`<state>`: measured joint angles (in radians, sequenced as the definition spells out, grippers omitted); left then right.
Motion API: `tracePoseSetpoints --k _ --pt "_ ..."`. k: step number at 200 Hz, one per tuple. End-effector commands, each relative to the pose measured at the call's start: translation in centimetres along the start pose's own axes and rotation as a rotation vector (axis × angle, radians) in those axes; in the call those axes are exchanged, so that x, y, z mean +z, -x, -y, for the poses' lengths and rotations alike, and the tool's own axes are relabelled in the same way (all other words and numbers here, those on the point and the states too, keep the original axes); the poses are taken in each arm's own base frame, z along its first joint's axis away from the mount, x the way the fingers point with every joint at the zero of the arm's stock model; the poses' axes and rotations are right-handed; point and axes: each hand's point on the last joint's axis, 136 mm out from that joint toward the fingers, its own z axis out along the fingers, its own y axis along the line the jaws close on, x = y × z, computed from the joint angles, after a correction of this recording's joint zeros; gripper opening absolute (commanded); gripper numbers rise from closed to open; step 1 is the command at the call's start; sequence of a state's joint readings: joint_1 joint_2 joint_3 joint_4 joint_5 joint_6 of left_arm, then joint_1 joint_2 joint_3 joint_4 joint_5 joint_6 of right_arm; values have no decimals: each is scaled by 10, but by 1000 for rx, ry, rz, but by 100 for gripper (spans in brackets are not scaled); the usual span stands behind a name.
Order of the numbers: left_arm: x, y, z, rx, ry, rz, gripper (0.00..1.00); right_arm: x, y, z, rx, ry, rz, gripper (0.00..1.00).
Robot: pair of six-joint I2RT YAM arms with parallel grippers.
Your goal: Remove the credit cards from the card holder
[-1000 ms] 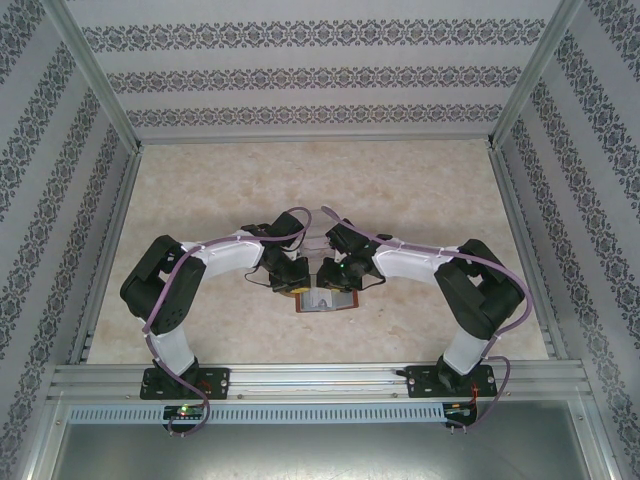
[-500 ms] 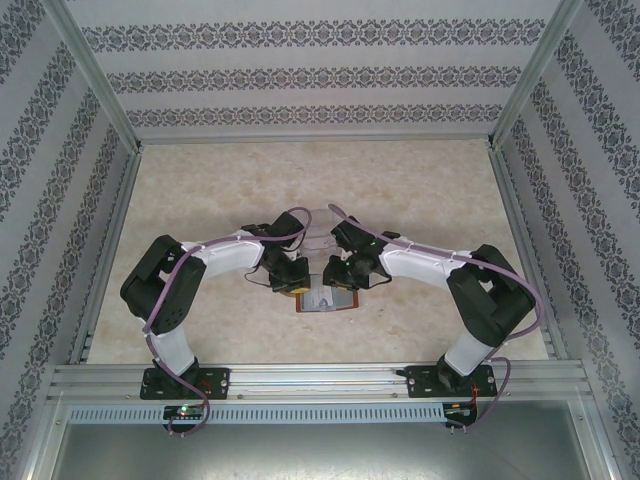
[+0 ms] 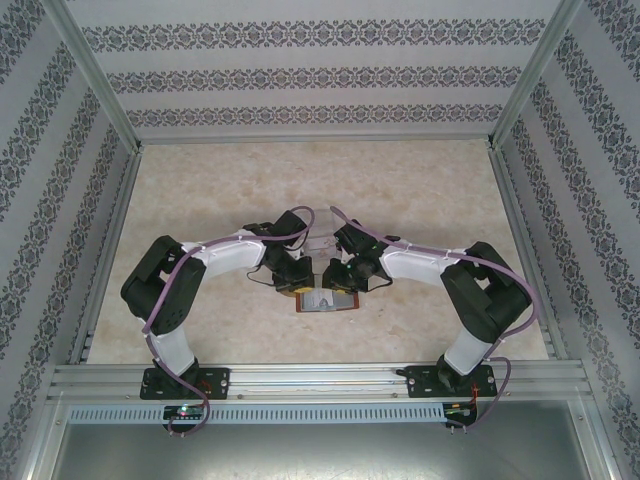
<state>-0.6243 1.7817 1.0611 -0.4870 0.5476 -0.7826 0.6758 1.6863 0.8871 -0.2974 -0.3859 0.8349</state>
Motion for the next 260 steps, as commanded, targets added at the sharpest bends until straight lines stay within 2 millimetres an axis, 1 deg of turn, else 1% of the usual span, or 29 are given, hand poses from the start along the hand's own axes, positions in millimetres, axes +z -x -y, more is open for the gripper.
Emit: tracePoseSetpoints --k 1,34,63,93,110,141,165,180,260 --pt "9 -4 0 2 11 -37 9 5 -2 4 17 15 -22 27" --pt "17 -7 -12 -4 50 -60 9 8 -3 1 22 54 -33 25" --pt "21 -8 -16 -11 60 -69 9 9 -3 -6 33 120 -33 24" --pt "22 -9 -18 -15 66 -71 9 5 -2 -12 40 171 -19 20" --pt "21 -9 -18 -15 69 -70 9 2 -1 -11 39 168 -5 16" --pt "19 -8 -20 -9 85 -64 9 -3 1 -1 45 133 17 12" --pt "17 -8 -21 -7 92 -61 9 -2 0 13 59 86 18 10" --pt "17 -9 -21 -6 93 -62 9 -2 -1 17 59 68 17 8" --pt "16 -9 -21 0 93 -63 9 -17 -3 43 27 -92 31 8"
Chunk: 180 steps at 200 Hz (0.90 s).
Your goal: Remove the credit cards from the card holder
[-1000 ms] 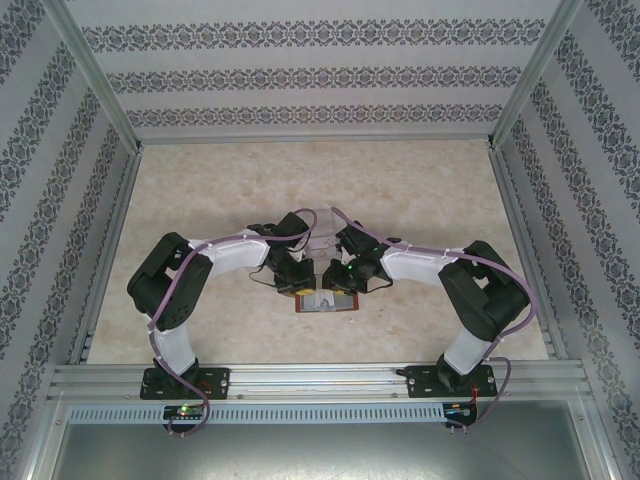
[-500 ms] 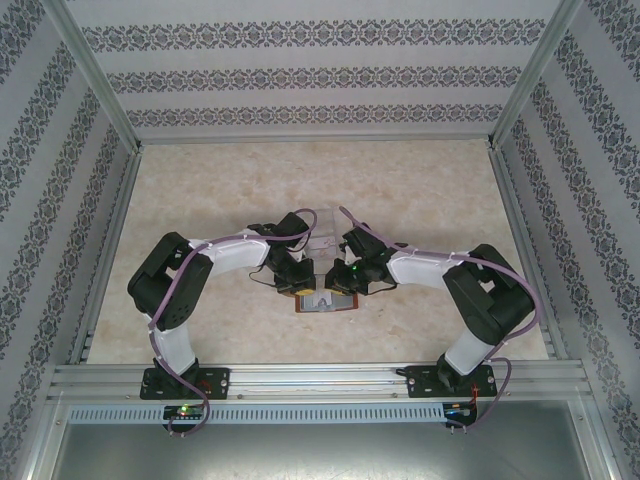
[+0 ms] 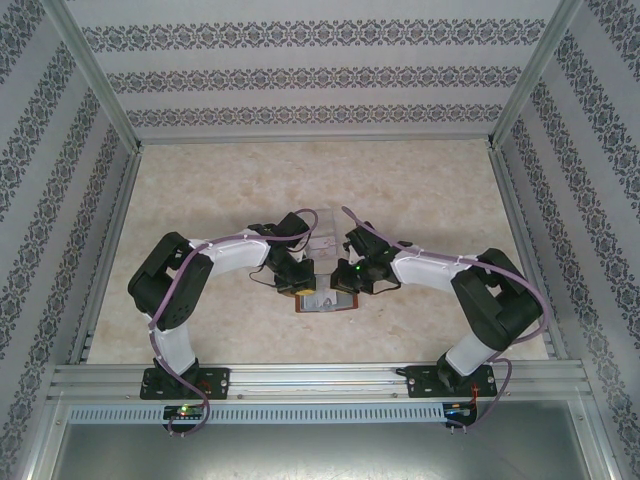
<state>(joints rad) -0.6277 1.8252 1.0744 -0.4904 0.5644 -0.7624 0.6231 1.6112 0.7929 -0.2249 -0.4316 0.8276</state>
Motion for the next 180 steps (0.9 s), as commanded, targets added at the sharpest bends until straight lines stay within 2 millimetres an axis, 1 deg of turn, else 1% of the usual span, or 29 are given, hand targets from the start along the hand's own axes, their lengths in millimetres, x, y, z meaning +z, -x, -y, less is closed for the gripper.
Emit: tracePoseSetpoints --k 1,29,63,104,150,180 --pt "7 -8 -18 -10 84 -29 9 -8 -3 34 9 -159 5 8" --pt "6 -8 -18 -7 87 -29 9 -15 -3 40 -1 -203 10 7" --pt "6 -8 -17 -6 80 -27 9 -22 -2 42 -14 -236 22 7" --pt "6 -7 -16 -6 78 -28 9 -23 -1 40 -25 -249 24 8" --pt "6 -7 -15 -6 77 -28 9 -23 0 32 -47 -256 28 8" --pt "5 -7 -15 -6 77 -29 9 -26 1 31 -64 -285 32 8"
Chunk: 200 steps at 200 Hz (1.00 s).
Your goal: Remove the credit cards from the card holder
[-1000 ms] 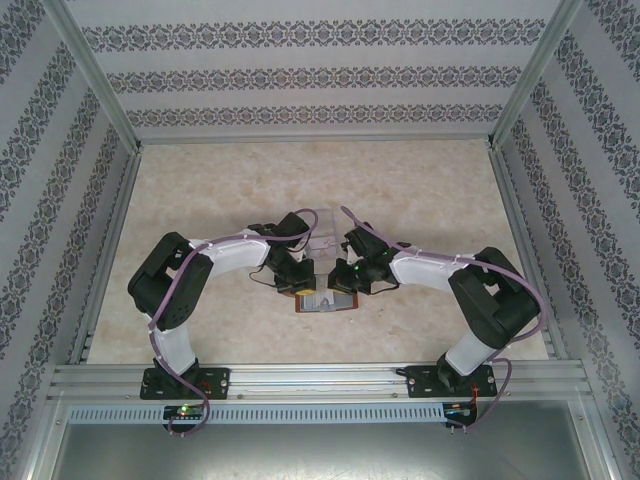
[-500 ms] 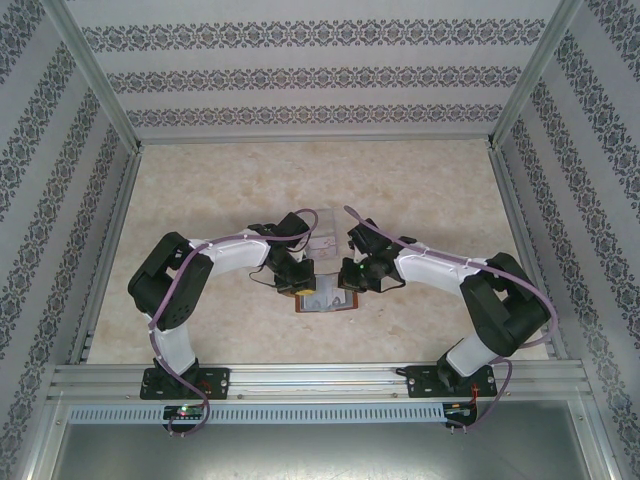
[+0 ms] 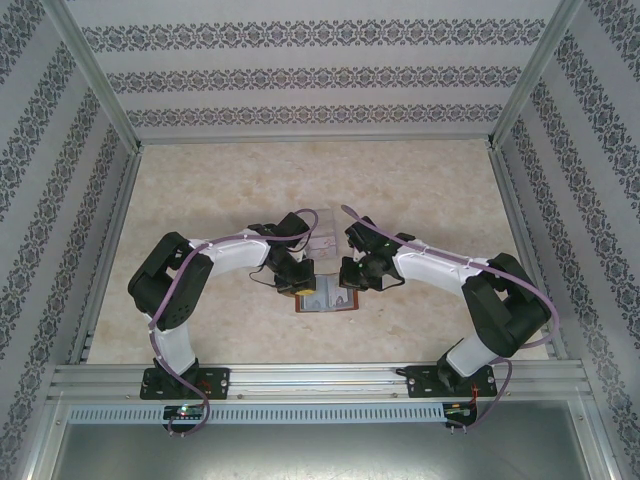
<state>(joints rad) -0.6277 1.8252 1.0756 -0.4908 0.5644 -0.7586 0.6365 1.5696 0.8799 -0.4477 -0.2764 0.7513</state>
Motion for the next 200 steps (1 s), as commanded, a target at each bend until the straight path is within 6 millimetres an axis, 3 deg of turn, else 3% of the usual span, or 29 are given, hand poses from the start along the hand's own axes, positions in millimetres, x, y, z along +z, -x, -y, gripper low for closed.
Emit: tracePoseSetpoints --k 1,44,104,200 --pt "6 -7 -15 -10 78 -30 9 -1 -5 18 -14 -113 -12 8" --pt "6 -7 -15 -9 75 -29 9 -1 -6 13 -22 -112 -18 9" --pt "6 -6 -14 -8 72 -29 9 3 -11 -15 -24 -12 -41 15" --pt "4 -5 -11 -3 65 -23 9 -6 -12 -29 -15 33 -32 14"
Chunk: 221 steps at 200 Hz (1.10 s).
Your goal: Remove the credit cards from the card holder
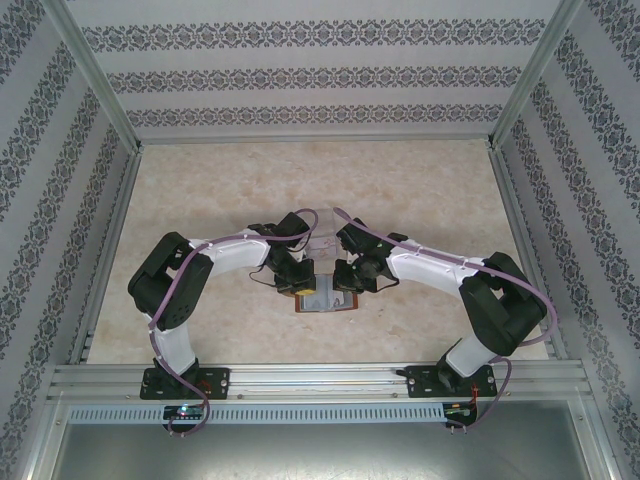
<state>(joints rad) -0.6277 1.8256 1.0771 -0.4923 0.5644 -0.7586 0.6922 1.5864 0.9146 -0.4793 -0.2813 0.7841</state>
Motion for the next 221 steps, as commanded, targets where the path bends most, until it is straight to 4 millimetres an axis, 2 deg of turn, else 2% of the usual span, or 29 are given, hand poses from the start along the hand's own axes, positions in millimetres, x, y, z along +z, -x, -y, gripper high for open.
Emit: tracePoseSetpoints --k 1,38,89,126,190,221 --pt "4 -5 -11 -2 63 -21 9 -8 1 -14 -2 35 5 14" --pt "-7 -2 -6 7 59 17 9 -13 4 -12 -9 15 32 9" --pt "-28 2 4 26 49 73 10 -26 10 -13 -38 0 65 8" --pt "-39 6 1 19 46 119 11 -39 19 -15 -105 -2 86 7" --pt "-50 12 -17 -16 -18 201 13 -62 41 -41 -498 60 126 4" --pt "-51 13 -24 -37 -50 224 13 -72 51 -53 -772 60 128 4"
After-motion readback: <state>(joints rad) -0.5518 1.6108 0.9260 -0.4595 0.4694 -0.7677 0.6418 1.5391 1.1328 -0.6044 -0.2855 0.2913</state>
